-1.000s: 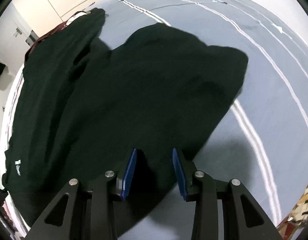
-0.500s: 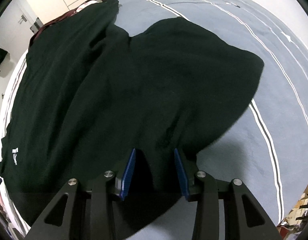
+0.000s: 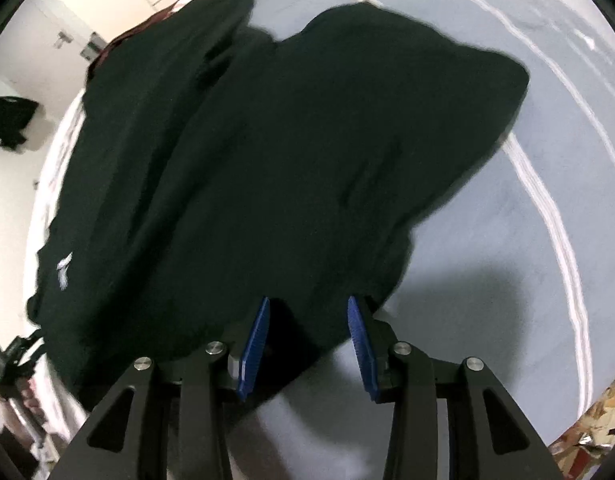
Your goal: Fold clothes
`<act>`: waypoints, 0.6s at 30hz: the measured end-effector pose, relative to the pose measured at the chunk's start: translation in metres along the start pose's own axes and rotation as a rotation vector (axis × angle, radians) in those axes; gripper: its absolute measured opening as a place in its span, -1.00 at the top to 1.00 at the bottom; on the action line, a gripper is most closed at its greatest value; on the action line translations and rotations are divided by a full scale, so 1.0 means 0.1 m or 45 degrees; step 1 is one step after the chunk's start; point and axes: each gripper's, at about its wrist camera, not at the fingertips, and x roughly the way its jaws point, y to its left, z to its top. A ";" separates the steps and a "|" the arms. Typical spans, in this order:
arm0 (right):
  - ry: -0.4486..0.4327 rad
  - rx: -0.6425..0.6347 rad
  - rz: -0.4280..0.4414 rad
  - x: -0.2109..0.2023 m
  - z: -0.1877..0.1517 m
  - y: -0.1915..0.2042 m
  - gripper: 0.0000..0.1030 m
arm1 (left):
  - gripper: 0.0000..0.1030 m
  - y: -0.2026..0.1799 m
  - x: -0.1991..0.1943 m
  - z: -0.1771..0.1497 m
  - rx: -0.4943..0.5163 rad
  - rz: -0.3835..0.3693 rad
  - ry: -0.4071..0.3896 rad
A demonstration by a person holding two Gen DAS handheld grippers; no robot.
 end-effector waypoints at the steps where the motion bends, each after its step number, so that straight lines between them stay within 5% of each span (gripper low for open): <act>1: 0.011 -0.005 0.025 0.00 -0.05 0.02 0.26 | -0.03 -0.07 -0.02 -0.13 0.014 -0.018 0.017; 8: 0.117 -0.024 0.169 0.11 -0.44 0.21 0.21 | -0.03 -0.67 0.11 -0.84 0.095 -0.104 0.129; 18: 0.098 0.013 0.247 0.37 -0.17 0.41 0.05 | -0.03 -1.06 0.21 -1.04 0.109 -0.231 0.167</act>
